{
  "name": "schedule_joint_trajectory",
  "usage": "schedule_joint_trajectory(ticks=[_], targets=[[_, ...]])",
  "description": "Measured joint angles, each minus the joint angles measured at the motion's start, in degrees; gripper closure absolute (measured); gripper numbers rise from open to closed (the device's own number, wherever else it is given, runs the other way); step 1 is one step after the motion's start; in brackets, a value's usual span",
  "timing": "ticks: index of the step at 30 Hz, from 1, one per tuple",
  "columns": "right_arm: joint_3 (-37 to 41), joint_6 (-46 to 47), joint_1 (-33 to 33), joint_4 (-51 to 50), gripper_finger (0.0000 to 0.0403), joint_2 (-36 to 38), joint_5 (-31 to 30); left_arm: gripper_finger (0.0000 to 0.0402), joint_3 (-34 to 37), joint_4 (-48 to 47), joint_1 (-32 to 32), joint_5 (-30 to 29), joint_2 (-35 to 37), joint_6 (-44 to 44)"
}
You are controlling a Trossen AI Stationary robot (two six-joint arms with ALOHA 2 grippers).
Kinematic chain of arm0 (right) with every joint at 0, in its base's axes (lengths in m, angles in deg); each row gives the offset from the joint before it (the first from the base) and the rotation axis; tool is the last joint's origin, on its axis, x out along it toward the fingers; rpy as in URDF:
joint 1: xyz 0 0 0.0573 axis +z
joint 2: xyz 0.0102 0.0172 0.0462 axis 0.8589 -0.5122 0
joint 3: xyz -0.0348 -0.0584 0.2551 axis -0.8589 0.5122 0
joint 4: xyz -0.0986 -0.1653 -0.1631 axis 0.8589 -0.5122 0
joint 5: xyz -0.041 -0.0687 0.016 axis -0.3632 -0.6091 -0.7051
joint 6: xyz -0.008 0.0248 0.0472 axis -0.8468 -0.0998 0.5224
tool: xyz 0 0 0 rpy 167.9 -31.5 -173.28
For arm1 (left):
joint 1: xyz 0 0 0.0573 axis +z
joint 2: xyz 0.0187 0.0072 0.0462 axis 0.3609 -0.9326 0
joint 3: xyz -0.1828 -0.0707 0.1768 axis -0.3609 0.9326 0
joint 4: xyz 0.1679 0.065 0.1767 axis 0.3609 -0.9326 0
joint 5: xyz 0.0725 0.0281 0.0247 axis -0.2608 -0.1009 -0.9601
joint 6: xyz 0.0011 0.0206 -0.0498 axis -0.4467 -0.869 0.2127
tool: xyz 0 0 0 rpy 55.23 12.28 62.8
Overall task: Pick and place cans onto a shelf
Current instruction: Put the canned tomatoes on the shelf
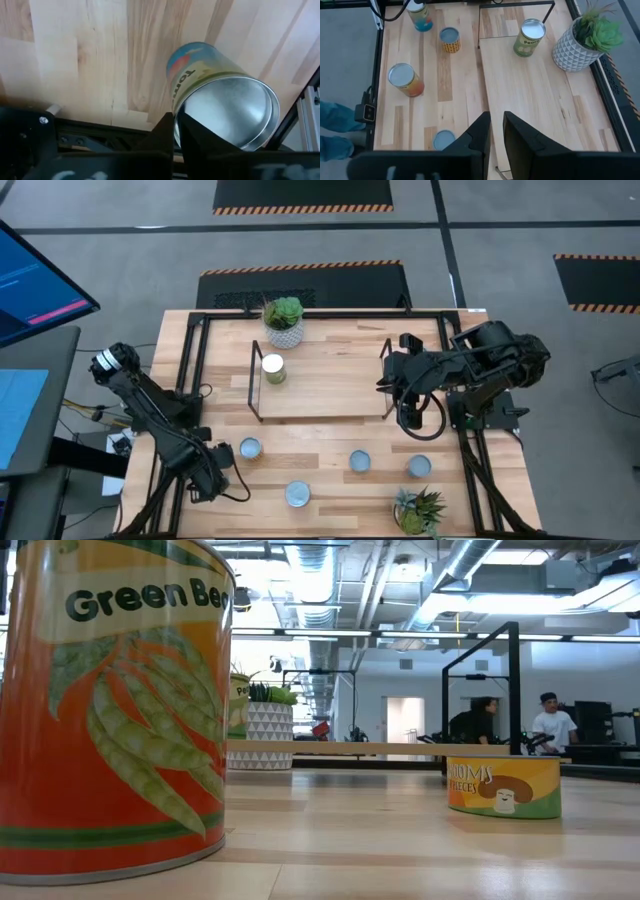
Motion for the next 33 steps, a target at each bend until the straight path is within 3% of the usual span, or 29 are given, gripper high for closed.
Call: schedule_joint_trajectory(ticks=[13, 20, 25, 33], targets=[[0.00, -0.02, 0.00, 0.04, 0.0328, 0.00, -0.89, 0.0401, 0.62, 1.72, 0.35, -1.17, 9.38, 9.39], [0.00, -0.02, 0.00, 0.06, 0.0328, 0.00, -1.79, 0.0401, 0.51, 10.33, 3.59, -4.50, 15.45, 10.67], [0.00, -0.01, 0.00, 0.05, 0.0328, 0.00, -1.79, 0.0401, 0.40, 18.78, 9.95, -8.95, 16.97, 5.40], [0.00, 0.05, 0.00, 0.09, 0.0328, 0.00, -1.83, 0.0401, 0.38, 30.59, 25.98, -9.66, 16.65, -11.68]])
